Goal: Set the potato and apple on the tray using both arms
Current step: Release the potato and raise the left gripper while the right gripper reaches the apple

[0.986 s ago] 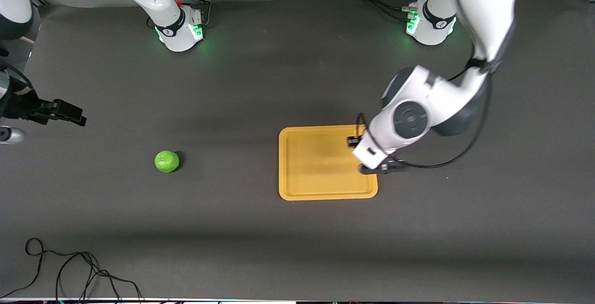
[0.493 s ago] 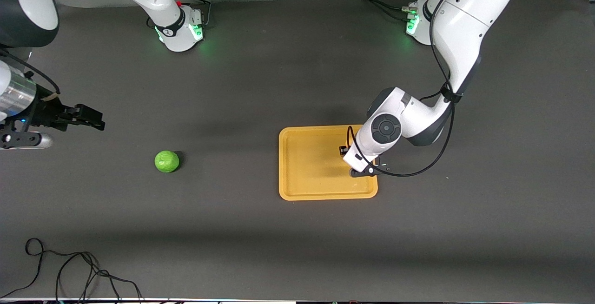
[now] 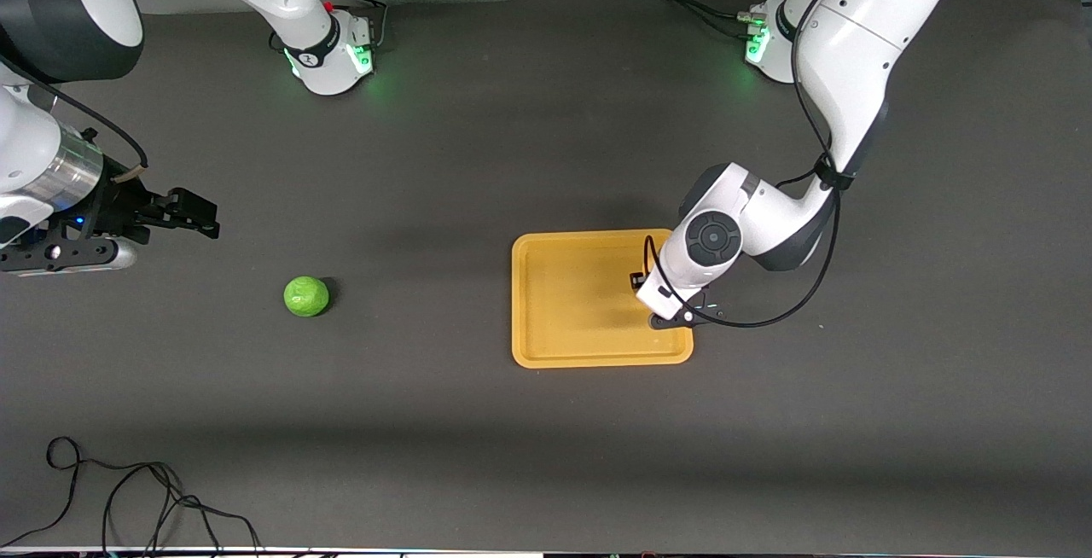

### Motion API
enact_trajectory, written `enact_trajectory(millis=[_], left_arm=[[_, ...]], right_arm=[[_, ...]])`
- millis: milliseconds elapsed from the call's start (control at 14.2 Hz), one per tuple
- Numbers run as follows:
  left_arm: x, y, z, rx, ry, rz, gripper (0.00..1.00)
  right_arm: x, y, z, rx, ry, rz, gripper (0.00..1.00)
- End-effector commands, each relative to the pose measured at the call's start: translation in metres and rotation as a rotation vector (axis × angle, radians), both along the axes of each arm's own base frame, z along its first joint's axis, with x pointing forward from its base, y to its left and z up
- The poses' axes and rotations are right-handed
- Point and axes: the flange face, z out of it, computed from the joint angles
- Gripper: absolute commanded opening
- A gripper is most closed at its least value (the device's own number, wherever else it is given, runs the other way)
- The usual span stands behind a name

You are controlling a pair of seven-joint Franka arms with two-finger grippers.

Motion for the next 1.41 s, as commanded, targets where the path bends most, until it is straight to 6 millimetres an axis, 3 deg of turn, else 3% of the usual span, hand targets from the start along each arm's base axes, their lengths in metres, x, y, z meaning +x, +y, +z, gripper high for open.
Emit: enact_trajectory(millis=[0, 141, 423, 563, 775, 986, 1197, 1338], left_arm=[[-0.002, -0.002, -0.007, 0.002, -0.020, 0.035, 0.53], [-0.002, -0.003, -0.008, -0.001, -0.025, 0.054, 1.00], [0.004, -0.001, 0.003, 0.001, -0.036, 0.084, 1.00], [0.017, 0.005, 0.037, -0.009, -0.084, 0.089, 1.00], [0.042, 0.023, 0.111, 0.039, -0.088, 0.064, 1.00], [0.074, 0.065, 0.183, 0.053, -0.112, 0.024, 1.00], [0.097, 0.150, 0.237, 0.047, -0.143, -0.155, 1.00], [0.091, 0.200, 0.262, 0.055, -0.107, -0.211, 1.00]], right_arm=[[0.001, -0.003, -0.019, 0.014, 0.006, -0.006, 1.00], [-0.005, -0.006, -0.049, 0.014, 0.026, -0.012, 1.00], [-0.016, -0.020, -0.119, 0.014, 0.012, -0.035, 1.00], [-0.021, -0.020, -0.152, 0.014, -0.002, -0.036, 1.00], [-0.018, -0.019, -0.191, 0.014, -0.036, -0.034, 1.00], [-0.016, -0.019, -0.232, 0.014, -0.070, -0.034, 1.00], [-0.021, -0.020, -0.272, 0.015, -0.122, -0.033, 1.00], [-0.021, -0.020, -0.287, 0.014, -0.121, -0.033, 1.00]])
